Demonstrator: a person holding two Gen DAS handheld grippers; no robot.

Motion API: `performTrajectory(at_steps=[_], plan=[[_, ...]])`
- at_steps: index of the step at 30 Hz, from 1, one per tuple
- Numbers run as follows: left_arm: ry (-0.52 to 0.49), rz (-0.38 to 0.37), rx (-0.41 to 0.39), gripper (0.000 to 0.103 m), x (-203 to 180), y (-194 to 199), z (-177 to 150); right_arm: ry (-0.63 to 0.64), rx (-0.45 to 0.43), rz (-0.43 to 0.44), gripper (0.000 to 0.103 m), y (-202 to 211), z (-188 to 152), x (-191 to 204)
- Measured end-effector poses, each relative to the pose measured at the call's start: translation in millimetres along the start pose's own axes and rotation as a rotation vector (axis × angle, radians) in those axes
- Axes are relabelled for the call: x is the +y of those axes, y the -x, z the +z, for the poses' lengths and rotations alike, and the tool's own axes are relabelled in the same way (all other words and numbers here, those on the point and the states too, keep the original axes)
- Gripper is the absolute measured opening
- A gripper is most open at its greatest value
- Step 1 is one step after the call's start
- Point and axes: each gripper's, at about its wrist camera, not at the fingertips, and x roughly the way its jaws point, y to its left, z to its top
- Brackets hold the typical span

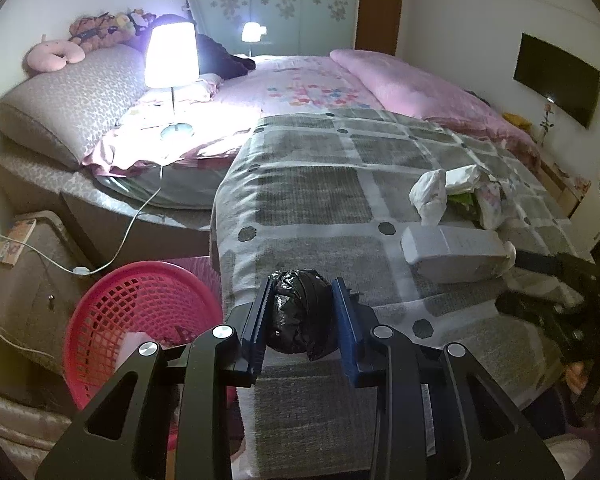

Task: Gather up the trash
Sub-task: 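Reach the right tool to the white MPG box and grasp it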

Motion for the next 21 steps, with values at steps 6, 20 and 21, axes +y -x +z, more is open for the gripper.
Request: performTrajectory(at_steps=[6, 20, 21], plan=[[0.006, -0.001, -0.004, 0.029, 3, 0, 2, 0.094, -0.031, -0.091, 0.092, 8, 6, 5], [0.008, -0.004, 0.002, 0.029, 7, 0, 1, 0.274, 0.052, -0.062, 0.088, -27, 24, 17], [0.011, -0.006, 0.002, 0.029, 8, 0, 1, 0.276, 0.062, -0.053, 0.088, -27, 21, 19]])
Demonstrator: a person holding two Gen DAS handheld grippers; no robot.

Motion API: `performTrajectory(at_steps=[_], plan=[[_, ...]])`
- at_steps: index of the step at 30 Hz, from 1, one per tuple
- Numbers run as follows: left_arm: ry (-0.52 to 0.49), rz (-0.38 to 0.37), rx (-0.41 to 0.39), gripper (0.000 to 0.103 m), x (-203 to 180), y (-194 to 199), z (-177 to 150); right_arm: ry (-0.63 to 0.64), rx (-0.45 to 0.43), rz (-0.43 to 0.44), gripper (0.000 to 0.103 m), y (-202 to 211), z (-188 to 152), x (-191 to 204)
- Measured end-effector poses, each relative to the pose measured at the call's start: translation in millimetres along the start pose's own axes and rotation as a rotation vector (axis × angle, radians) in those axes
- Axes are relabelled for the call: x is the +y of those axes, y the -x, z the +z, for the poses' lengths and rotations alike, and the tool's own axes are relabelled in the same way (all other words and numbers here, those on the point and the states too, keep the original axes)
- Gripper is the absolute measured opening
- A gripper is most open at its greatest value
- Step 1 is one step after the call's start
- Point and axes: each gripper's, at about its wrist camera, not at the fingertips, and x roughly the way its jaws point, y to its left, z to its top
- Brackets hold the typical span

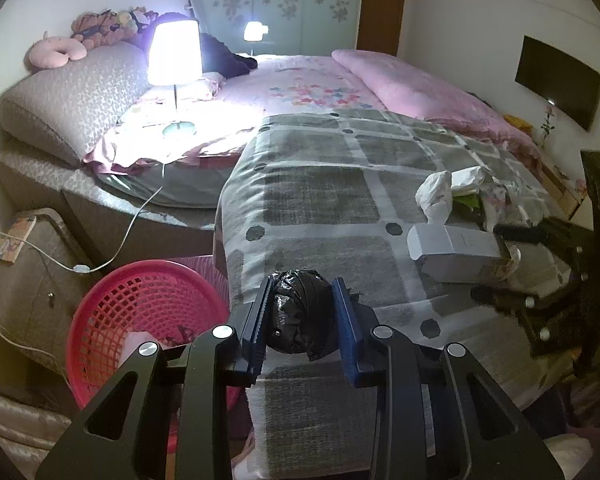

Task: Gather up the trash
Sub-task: 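Reach the right tool to the white MPG box and grasp it, then carry the black bag and white box to the pink basket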

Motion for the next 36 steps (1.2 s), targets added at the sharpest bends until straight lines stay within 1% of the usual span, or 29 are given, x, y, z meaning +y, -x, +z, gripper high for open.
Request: performTrajectory(at_steps=[4, 6, 9, 10, 13, 15, 17, 25, 36], plan=[[0.008, -0.005, 0.001, 0.029, 2, 0, 0, 0.012, 0.005, 0.035, 0.087, 6, -5, 10], [0.007, -0.004, 0.0, 0.029, 2, 0, 0, 0.017, 0.006, 0.034, 0.085, 6, -6, 11], [0.005, -0.002, -0.002, 0.029, 2, 0, 0, 0.008, 0.009, 0.013, 0.075, 2, -5, 8], [0.005, -0.002, -0.002, 0.029, 2, 0, 0, -0.001, 0.017, 0.019, 0.069, -1, -4, 7], [0.006, -0.002, -0.001, 0.028, 2, 0, 0, 0.009, 0.023, 0.006, 0.068, -8, -2, 9], [0.007, 0.001, 0.0, 0.029, 2, 1, 0, 0.022, 0.021, -0.002, 0.064, -10, -2, 12], [0.011, 0.003, 0.0, 0.028, 3, 1, 0, 0.024, 0.03, 0.011, 0.05, -12, -1, 13], [0.025, 0.014, -0.005, 0.028, 7, 2, 2, 0.019, 0.019, 0.02, 0.044, -11, -1, 22], [0.041, 0.044, -0.032, 0.028, 16, 13, 5, -0.035, -0.015, 0.02, 0.04, -11, 8, 28]])
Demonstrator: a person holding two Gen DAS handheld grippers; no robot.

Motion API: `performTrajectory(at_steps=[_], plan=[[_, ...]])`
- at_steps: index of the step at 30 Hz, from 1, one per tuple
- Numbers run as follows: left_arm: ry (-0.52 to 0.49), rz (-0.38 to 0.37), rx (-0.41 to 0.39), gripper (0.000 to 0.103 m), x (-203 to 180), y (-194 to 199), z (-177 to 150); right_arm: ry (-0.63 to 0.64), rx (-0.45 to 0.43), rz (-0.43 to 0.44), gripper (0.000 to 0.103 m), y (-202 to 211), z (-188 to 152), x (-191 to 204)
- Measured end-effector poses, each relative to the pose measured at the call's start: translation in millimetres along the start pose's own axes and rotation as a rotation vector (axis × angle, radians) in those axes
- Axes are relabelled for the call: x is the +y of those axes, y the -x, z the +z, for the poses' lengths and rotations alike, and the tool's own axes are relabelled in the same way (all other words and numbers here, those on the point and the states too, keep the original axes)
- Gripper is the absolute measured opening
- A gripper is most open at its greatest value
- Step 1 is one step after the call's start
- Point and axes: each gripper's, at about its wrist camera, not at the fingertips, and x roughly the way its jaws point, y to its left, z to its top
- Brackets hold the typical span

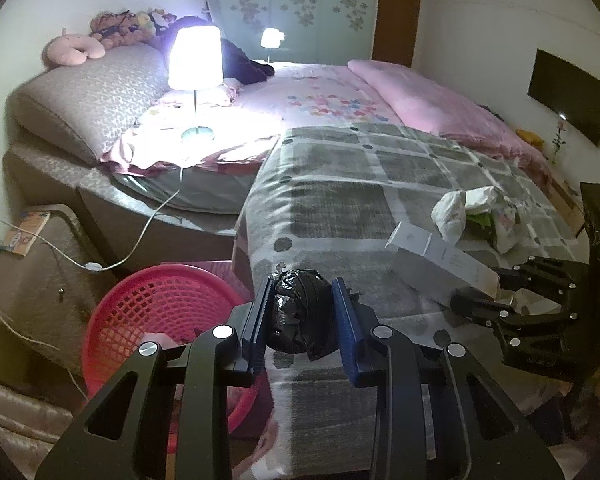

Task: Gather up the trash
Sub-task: 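Carry the black bag and white box to the pink basket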

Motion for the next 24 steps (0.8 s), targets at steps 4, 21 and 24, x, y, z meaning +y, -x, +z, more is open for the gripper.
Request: performTrajectory(at_steps=[4, 21, 24], plan=[[0.016, 0.019, -0.012, 0.028, 8, 7, 1, -0.012, -0.016, 0.007, 0.04, 3, 6, 5], [0.117, 0.165, -0.092, 0.028, 50, 47, 4, -0.005, -0.066, 0.048, 0.039, 8, 38, 40], [0.128, 0.19, -0.106, 0.028, 54, 53, 4, 0.005, -0.074, 0.057, 0.039, 10, 43, 48]])
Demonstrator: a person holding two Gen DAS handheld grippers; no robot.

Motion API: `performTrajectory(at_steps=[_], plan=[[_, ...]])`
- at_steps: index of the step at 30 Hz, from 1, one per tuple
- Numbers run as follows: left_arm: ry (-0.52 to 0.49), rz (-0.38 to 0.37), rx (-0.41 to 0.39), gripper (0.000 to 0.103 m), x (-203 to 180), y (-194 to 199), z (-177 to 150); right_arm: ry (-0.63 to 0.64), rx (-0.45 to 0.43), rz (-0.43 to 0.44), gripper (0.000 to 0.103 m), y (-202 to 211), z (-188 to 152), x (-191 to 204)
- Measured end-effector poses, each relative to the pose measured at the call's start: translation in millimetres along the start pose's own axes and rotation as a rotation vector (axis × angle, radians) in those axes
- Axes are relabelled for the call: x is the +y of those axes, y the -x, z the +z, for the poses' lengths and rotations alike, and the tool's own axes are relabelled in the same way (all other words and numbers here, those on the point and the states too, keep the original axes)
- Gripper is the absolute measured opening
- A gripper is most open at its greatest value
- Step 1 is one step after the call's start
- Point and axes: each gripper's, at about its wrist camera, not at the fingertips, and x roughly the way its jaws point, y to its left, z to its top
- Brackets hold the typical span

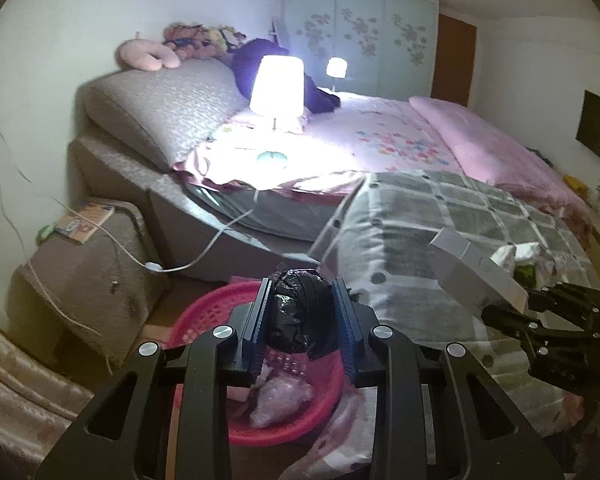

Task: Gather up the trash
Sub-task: 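Carry the black bag and white box to the pink basket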

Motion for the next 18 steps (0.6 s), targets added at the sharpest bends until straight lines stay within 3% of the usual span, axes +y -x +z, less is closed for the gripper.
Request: performTrajectory(at_steps=[15, 18], plan=[[0.058, 0.071, 0.008, 0.029, 33, -2, -8, 0.049, -0.014, 0.057, 0.037, -10, 25, 44], [0.062, 0.074, 0.017, 0.029, 36, -6, -11, 0.07, -0.006, 0.064, 0.033, -16, 27, 51]])
